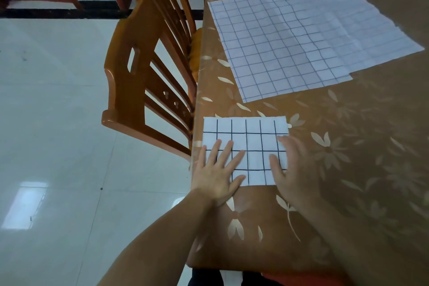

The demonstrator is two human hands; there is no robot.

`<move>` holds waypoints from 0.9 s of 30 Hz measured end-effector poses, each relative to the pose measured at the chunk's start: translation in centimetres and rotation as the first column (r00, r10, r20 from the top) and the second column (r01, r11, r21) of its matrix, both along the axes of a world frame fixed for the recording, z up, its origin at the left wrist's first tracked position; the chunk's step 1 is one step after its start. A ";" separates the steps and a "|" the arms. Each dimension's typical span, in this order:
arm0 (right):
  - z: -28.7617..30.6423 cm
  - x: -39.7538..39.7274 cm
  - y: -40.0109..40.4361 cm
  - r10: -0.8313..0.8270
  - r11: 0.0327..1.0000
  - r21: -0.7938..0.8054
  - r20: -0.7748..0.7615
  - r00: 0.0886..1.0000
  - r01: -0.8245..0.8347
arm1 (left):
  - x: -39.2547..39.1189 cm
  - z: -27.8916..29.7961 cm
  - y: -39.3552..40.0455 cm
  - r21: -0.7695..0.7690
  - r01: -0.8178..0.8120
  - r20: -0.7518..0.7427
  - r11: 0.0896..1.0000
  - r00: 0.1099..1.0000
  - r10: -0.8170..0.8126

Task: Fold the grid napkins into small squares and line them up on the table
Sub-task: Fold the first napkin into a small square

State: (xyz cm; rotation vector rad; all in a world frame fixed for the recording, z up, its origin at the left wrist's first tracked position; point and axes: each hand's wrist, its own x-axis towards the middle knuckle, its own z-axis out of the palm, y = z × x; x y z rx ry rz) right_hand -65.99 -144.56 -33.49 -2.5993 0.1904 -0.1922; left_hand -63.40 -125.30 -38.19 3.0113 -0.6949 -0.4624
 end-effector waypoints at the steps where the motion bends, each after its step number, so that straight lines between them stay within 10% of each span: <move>1: -0.1 -0.6 2.0 0.137 0.991 0.010 0.011 0.991 -0.137 | 0.0 0.0 0.0 0.005 0.007 -0.006 1.000 1.000 -0.007; 4: -1.5 -0.7 8.4 0.369 0.929 0.020 -0.098 0.924 -0.369 | -0.3 -0.1 0.2 0.044 -0.007 0.018 0.999 1.000 0.007; 27: -5.2 1.7 -2.7 0.263 0.845 -0.378 -0.321 0.910 -0.378 | -0.2 0.9 0.0 0.004 -0.004 -0.016 1.000 1.000 0.005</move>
